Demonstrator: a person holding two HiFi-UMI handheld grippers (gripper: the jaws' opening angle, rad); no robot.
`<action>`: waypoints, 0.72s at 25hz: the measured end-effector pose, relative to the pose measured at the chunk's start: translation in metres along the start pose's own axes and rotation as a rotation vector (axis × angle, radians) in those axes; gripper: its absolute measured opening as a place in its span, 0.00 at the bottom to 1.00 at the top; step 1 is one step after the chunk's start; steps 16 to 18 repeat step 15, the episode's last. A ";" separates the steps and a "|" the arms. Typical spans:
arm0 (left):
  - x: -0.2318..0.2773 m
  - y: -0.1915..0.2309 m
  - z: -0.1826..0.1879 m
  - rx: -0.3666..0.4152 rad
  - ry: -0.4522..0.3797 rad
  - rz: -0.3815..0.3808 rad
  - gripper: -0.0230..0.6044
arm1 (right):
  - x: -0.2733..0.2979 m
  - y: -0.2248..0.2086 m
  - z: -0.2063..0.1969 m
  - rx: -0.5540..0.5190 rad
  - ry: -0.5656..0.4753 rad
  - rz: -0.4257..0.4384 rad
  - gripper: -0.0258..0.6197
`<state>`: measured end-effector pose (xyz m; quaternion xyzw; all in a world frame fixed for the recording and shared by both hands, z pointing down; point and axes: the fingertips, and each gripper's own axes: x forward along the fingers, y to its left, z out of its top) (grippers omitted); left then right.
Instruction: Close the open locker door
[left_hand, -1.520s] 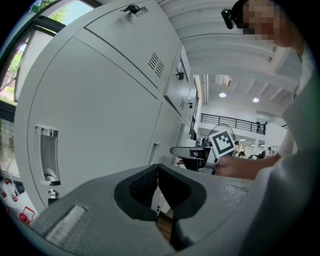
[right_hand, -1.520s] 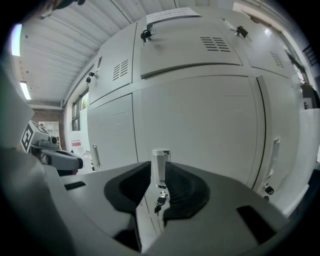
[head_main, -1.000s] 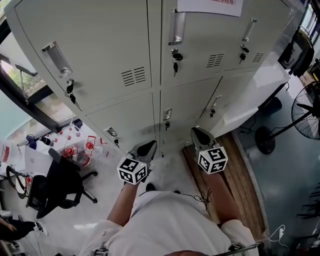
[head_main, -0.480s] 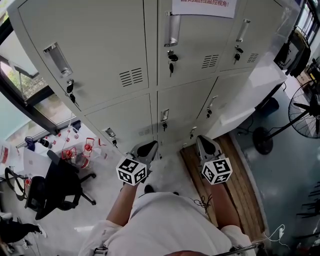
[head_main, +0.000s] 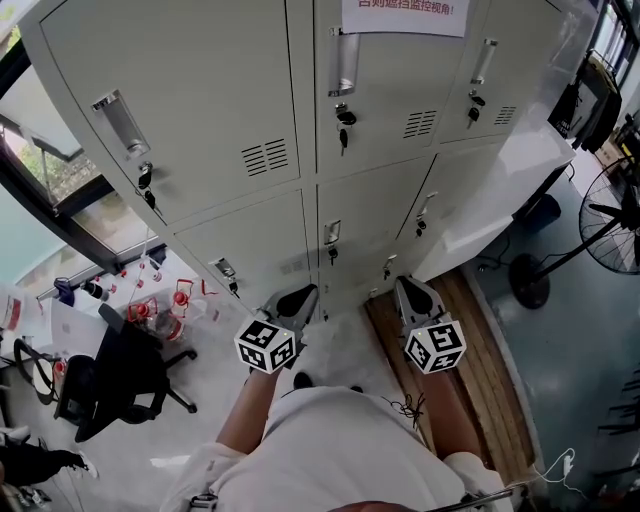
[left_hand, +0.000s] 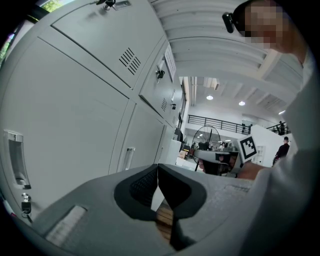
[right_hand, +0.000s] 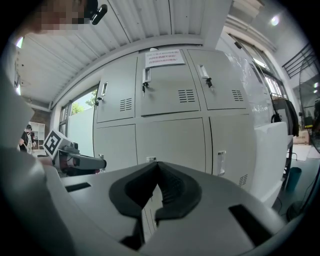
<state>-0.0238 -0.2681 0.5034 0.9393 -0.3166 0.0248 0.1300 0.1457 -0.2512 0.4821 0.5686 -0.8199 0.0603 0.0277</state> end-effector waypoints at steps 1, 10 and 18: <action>0.000 0.000 0.001 0.001 -0.001 -0.001 0.06 | 0.000 0.001 0.001 0.000 -0.002 0.001 0.04; -0.004 0.001 0.002 0.002 -0.001 -0.002 0.06 | 0.004 0.005 0.002 0.019 -0.009 0.008 0.04; -0.004 0.002 0.000 0.002 0.001 -0.003 0.06 | 0.005 0.006 0.001 0.026 -0.009 0.014 0.04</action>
